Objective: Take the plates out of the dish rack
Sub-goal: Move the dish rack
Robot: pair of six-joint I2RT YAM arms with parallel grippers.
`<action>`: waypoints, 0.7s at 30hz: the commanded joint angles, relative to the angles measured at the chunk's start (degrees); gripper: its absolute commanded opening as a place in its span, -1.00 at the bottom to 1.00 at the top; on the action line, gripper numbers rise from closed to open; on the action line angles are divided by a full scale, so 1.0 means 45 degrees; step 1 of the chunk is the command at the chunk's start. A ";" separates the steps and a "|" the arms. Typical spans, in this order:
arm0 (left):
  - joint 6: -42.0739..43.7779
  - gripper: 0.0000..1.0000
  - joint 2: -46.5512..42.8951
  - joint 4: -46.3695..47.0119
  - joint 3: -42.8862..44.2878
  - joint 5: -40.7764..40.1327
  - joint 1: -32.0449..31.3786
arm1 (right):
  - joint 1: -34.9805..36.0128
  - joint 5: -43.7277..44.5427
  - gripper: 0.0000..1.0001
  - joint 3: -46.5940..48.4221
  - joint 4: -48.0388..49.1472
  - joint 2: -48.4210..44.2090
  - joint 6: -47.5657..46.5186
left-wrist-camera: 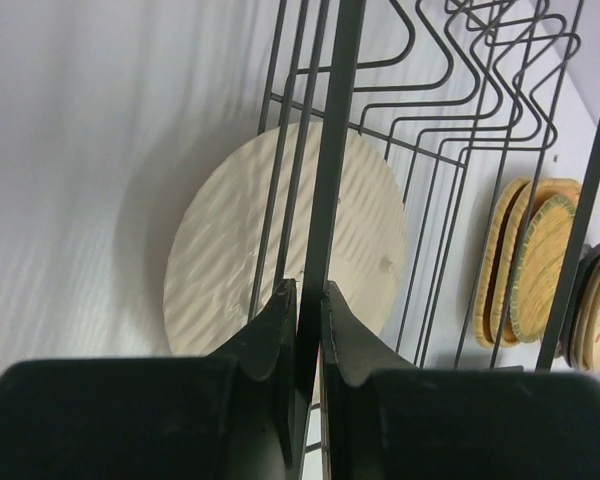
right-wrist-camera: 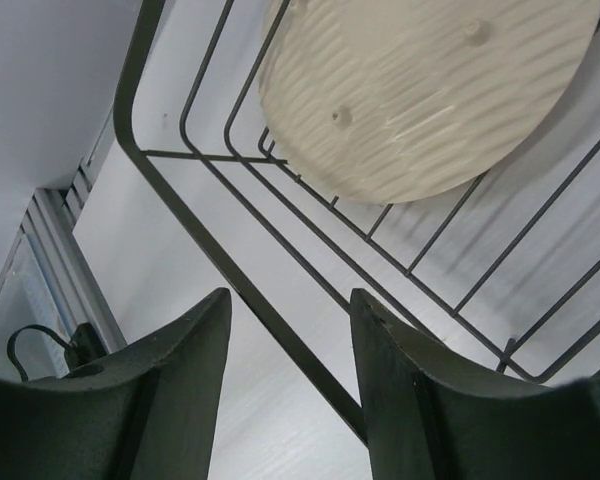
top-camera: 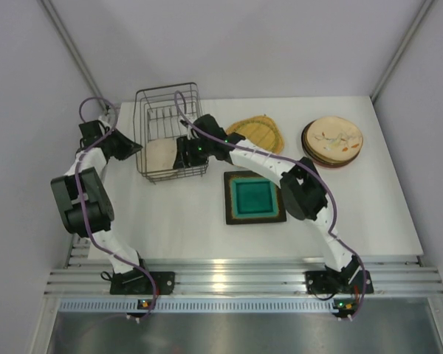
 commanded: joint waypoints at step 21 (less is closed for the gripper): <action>-0.0692 0.97 -0.4733 -0.1786 -0.2224 -0.6223 0.1275 | 0.0920 -0.0982 0.05 -0.1386 -0.0989 -0.1546 0.0591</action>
